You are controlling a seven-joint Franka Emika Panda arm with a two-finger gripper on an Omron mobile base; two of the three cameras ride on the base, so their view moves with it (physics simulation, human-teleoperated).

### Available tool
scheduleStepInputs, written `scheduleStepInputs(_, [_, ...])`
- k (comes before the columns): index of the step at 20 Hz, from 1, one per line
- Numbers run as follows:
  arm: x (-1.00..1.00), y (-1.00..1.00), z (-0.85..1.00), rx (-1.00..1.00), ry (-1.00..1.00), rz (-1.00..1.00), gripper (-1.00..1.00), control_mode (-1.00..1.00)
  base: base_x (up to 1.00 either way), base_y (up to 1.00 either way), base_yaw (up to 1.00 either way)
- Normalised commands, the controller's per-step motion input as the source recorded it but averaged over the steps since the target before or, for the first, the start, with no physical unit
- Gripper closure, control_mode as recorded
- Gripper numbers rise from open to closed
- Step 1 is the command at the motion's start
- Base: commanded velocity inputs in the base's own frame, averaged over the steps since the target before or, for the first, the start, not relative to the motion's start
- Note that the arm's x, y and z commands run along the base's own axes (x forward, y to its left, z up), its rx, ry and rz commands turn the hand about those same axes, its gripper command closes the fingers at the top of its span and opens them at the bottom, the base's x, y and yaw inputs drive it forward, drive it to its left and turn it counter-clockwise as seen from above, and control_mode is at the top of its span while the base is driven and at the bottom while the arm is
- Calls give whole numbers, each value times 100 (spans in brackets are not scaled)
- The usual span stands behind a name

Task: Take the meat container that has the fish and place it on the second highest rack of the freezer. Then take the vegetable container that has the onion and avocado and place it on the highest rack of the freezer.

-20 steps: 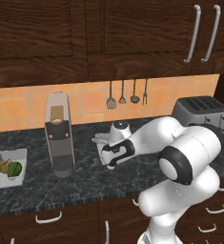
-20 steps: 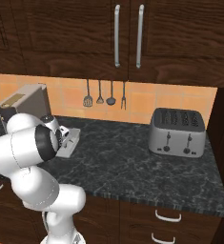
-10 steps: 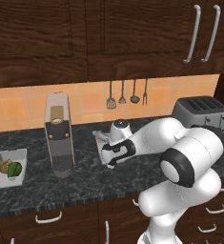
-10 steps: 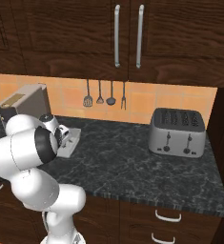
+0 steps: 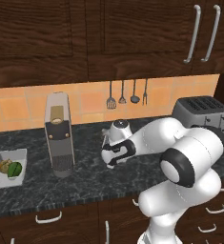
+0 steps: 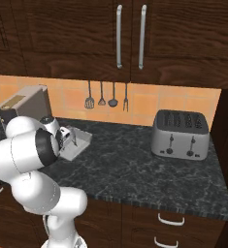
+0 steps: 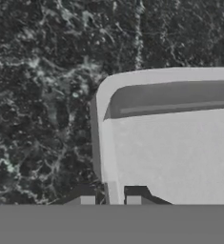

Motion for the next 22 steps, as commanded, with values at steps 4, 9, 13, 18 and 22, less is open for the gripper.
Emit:
scheduleStepInputs(4, [0,22,0,-2,-1,-1,100,-100,0,0,0])
scheduleStepInputs(9, [0,1,14,0,0,-2,100,-100,0,0,0])
scheduleStepInputs(13, [0,-28,19,0,9,-4,100,-100,0,0,0])
scheduleStepInputs(18, [0,-42,24,0,11,0,100,-100,0,0,0])
scheduleStepInputs(22, [0,-25,28,-3,1,0,100,-100,0,0,0])
